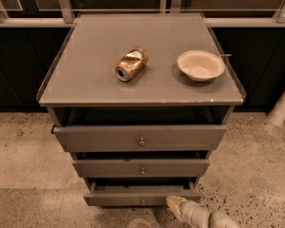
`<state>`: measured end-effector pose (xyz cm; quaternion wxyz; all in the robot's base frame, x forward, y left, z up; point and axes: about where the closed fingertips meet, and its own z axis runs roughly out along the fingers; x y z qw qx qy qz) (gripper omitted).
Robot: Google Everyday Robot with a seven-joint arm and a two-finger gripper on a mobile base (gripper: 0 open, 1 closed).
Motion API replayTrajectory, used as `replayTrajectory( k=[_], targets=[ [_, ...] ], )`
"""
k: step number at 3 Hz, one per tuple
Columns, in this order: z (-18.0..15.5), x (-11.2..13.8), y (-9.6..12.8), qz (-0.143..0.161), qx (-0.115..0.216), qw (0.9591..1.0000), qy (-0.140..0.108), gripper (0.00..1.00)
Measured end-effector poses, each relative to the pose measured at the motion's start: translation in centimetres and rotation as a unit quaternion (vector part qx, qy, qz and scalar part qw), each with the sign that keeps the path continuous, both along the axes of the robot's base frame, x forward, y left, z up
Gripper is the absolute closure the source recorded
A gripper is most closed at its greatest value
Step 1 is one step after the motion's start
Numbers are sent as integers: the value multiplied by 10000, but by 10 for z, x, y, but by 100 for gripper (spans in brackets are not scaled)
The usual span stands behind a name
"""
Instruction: Close bottom drawer
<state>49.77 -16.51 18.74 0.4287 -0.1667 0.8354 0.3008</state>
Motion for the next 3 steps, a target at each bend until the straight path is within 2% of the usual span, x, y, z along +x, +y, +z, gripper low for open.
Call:
replayTrajectory(
  k=[1, 2, 3],
  targets=[
    [15, 15, 5, 6, -5, 9998, -218, 100],
    [18, 18, 6, 9, -2, 9997, -252, 100],
    [11, 18, 6, -41, -8, 9999, -167, 100]
  ],
)
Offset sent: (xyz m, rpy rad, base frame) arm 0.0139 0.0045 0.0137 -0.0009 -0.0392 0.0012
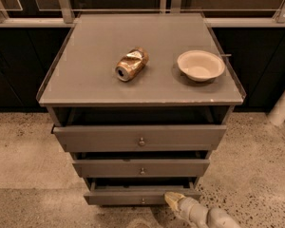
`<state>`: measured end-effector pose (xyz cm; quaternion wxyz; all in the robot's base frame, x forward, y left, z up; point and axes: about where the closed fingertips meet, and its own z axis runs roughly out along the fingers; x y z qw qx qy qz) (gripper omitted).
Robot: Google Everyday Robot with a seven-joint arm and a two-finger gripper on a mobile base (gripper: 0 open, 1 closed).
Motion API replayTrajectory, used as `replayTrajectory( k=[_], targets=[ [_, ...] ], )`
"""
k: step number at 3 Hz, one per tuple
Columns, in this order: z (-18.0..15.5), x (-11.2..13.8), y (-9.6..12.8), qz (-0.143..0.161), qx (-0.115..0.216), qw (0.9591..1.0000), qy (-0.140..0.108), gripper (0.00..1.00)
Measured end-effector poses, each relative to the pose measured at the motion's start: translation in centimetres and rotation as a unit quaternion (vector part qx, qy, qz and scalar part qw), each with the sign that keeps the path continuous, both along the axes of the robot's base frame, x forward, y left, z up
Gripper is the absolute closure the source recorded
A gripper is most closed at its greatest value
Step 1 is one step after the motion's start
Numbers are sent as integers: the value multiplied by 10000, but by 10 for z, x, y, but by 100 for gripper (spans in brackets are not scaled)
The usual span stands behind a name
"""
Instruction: Close bottom drawer
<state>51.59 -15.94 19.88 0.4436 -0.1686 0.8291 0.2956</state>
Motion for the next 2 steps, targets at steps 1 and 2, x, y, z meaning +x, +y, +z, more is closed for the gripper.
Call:
replayTrajectory(
  k=[1, 2],
  targets=[
    [-2, 4, 1, -33, -11, 10000, -29, 100],
    [-11, 10, -2, -101, 20, 9999, 57, 100]
  ],
)
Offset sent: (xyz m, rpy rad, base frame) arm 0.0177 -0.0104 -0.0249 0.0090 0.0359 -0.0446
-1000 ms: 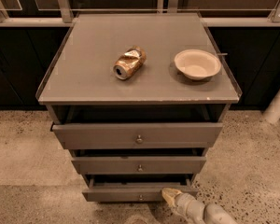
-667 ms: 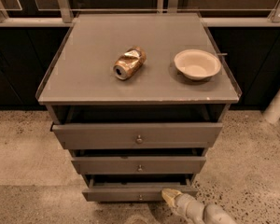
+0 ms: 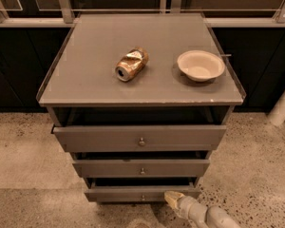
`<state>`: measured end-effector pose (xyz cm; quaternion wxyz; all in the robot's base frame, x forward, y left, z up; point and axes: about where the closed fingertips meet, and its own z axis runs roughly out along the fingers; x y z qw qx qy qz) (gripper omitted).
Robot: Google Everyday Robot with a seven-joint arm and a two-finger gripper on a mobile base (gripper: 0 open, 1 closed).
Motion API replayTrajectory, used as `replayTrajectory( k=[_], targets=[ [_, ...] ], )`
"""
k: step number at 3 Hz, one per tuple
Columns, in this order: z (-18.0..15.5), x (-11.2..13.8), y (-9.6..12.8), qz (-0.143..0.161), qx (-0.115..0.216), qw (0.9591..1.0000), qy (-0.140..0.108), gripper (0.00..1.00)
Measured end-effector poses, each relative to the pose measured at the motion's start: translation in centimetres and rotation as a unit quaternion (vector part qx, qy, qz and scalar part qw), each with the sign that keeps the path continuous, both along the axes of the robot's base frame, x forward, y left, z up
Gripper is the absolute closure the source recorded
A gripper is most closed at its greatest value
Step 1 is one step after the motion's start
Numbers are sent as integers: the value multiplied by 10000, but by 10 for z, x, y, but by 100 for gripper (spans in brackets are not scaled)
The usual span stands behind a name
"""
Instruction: Close bottom drawer
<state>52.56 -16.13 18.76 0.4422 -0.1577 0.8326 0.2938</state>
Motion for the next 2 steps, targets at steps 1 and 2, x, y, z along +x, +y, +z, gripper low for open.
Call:
replayTrajectory(
  k=[1, 2],
  targets=[
    [-4, 0, -3, -54, 7, 9999, 84, 100],
    [-18, 0, -6, -135, -12, 9996, 241, 100]
  ],
)
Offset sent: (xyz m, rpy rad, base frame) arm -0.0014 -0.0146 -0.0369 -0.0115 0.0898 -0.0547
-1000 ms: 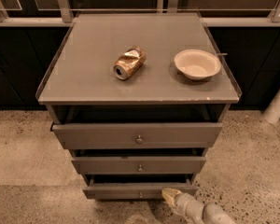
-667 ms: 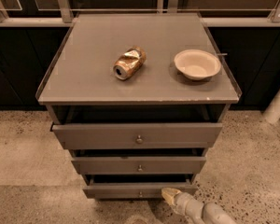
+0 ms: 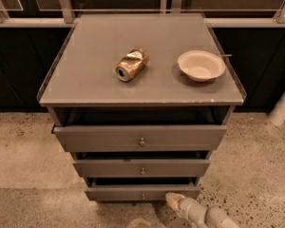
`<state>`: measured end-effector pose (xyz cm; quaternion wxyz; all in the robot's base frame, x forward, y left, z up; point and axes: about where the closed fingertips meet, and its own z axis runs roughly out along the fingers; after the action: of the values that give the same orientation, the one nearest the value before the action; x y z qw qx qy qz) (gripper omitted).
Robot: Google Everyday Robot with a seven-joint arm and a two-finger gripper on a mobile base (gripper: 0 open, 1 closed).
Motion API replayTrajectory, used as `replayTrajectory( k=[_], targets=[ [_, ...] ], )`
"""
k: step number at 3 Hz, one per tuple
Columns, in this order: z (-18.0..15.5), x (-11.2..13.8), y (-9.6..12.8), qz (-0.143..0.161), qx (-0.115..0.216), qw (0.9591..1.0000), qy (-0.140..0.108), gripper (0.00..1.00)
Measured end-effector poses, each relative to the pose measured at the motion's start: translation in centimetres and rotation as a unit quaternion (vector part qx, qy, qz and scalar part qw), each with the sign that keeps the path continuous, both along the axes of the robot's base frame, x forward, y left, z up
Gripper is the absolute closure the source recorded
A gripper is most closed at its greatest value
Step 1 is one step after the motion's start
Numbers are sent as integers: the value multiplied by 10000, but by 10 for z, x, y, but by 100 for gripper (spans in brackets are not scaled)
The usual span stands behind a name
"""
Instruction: Close bottom drawer
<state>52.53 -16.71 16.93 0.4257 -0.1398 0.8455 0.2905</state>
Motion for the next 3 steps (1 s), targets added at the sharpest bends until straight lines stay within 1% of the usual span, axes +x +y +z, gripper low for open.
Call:
replayTrajectory(
  k=[1, 2, 3],
  targets=[
    [-16, 12, 1, -86, -60, 9999, 52, 100],
    [-27, 28, 6, -96, -104, 9999, 24, 100],
    [-34, 35, 11, -77, -121, 9999, -10, 100]
  ],
)
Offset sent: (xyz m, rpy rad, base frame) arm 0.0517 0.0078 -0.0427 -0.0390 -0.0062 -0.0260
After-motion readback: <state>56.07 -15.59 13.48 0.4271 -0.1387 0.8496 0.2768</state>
